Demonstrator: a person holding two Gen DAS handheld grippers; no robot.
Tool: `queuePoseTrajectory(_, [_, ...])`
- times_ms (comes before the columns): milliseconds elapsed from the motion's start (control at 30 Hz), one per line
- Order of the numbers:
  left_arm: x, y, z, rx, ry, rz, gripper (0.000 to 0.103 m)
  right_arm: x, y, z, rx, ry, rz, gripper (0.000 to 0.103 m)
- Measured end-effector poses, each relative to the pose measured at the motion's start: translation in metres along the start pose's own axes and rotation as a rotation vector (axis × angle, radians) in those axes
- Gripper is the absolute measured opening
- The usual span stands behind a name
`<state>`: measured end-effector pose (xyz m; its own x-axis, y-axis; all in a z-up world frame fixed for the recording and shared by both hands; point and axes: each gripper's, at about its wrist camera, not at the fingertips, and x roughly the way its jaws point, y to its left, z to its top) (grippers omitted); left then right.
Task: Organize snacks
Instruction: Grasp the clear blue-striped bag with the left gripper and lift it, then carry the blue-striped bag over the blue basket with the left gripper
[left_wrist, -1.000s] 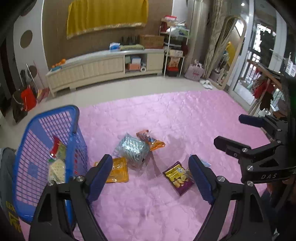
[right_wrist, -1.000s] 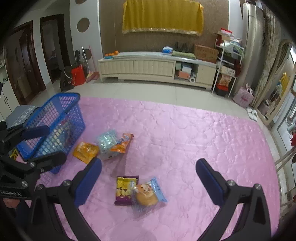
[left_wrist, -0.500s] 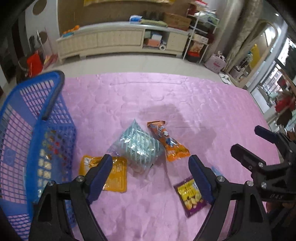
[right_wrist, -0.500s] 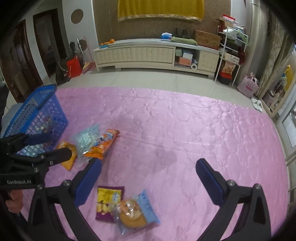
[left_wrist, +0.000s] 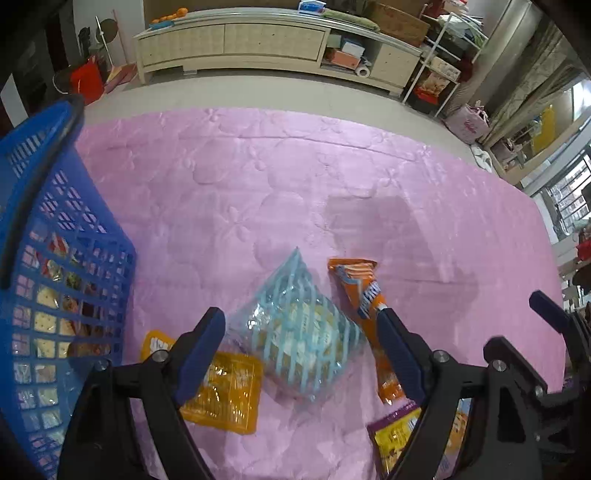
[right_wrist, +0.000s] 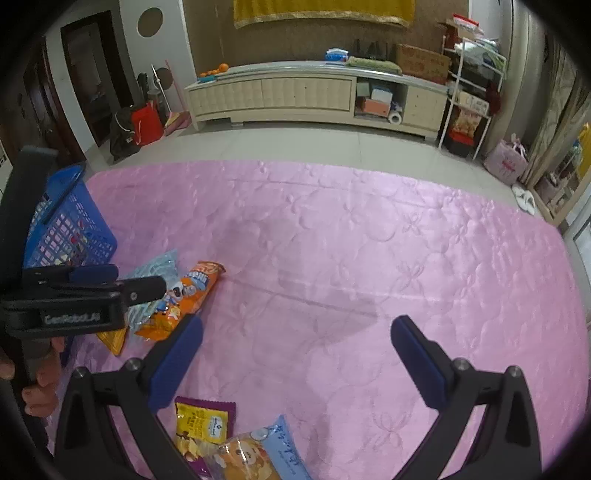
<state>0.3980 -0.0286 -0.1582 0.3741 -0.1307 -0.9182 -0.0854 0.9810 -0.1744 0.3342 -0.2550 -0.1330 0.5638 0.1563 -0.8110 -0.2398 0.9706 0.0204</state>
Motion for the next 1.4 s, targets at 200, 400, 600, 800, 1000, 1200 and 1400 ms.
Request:
queuePoseTrajectory(200, [0.019,-0.003,0.008,-0.003,0.062,0.043,0.082,0.004,-0.003,-0.003,0.012,0.014,0.007,0.103])
queuePoseTrajectory(400, [0.010,-0.012,-0.005,0.061,0.062,-0.023,0.064,0.002,-0.007,-0.006,0.025,0.024,0.009,0.103])
queuePoseTrajectory(600, [-0.004,-0.033,-0.036,0.190,0.072,-0.041,0.060,0.005,-0.012,-0.019,0.044,0.080,0.012,0.103])
queuePoseTrajectory(800, [-0.025,-0.042,-0.063,0.259,0.034,-0.070,0.058,-0.007,-0.008,-0.029,0.037,0.107,-0.003,0.103])
queuePoseTrajectory(1000, [-0.068,-0.041,-0.069,0.281,-0.052,-0.118,0.058,-0.031,0.003,-0.024,0.009,0.087,-0.030,0.103])
queuePoseTrajectory(1200, [-0.119,-0.025,-0.078,0.296,-0.136,-0.134,0.058,-0.057,0.023,-0.016,-0.017,0.051,-0.037,0.103])
queuePoseTrajectory(1400, [-0.155,-0.005,-0.083,0.298,-0.199,-0.133,0.058,-0.080,0.053,-0.007,-0.054,0.010,-0.044,0.103])
